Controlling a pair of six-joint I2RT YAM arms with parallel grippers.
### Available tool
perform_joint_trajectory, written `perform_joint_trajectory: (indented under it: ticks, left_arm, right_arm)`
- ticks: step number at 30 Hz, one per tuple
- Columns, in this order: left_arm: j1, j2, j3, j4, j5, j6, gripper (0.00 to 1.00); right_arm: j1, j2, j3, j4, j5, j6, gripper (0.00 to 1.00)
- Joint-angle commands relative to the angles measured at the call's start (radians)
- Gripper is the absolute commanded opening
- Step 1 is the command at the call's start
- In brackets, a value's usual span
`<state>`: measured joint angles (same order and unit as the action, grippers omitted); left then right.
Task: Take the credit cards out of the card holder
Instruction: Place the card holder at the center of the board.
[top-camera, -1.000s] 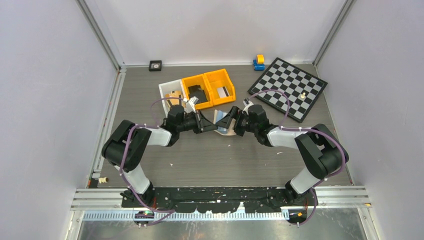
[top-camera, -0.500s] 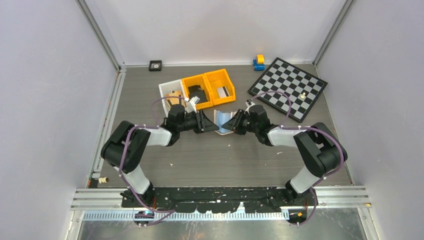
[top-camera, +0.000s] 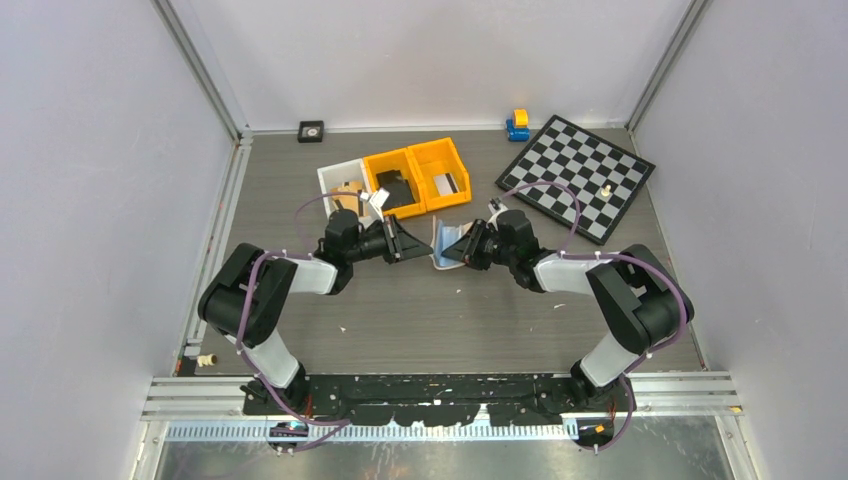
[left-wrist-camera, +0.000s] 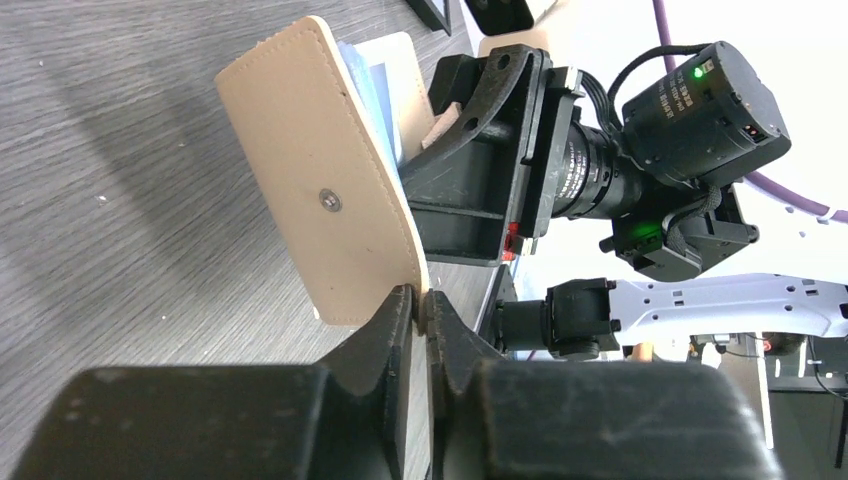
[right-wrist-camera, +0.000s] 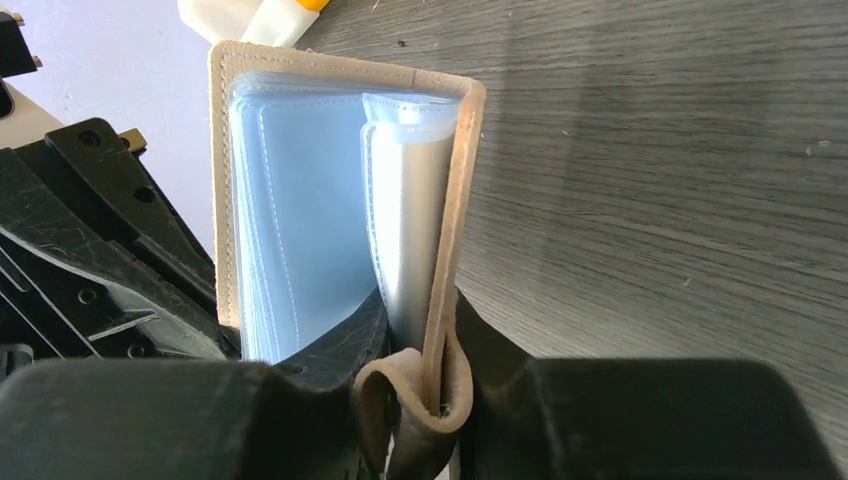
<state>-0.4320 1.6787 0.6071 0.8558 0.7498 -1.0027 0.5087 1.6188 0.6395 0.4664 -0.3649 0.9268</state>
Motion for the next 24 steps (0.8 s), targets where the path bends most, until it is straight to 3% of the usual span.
perform_joint_trajectory:
  ticks: [1,3,6,12,19,21,24]
  left_arm:
    - [-0.002,-0.014,0.019,0.066,0.036,-0.016,0.05]
    - [-0.002,-0.012,0.026,0.034,0.032,-0.003,0.01]
    - [-0.003,-0.013,0.037,-0.025,0.028,0.021,0.00]
    - [-0.002,0.004,0.077,-0.196,-0.004,0.083,0.00]
    - [-0.004,0.029,0.125,-0.428,-0.070,0.195,0.03]
    - [-0.004,0.011,0.128,-0.484,-0.092,0.229,0.12]
    - [-0.004,-0.017,0.120,-0.534,-0.121,0.270,0.36]
  right_arm:
    - [0.008,-0.008,0.022,0.076,-0.026,-0.002,0.35]
    - [0.007,-0.023,0.009,0.088,-0.014,-0.001,0.47]
    - [0.001,-0.052,-0.013,0.103,0.001,-0.001,0.53]
    - [-0.006,-0.078,-0.037,0.117,0.021,0.000,0.59]
    - [-0.006,-0.007,0.000,0.063,0.023,-0.032,0.56]
    - [-0.005,0.006,0.009,0.044,0.033,-0.042,0.58]
    - [-0.001,0.007,0.018,0.008,0.050,-0.062,0.65]
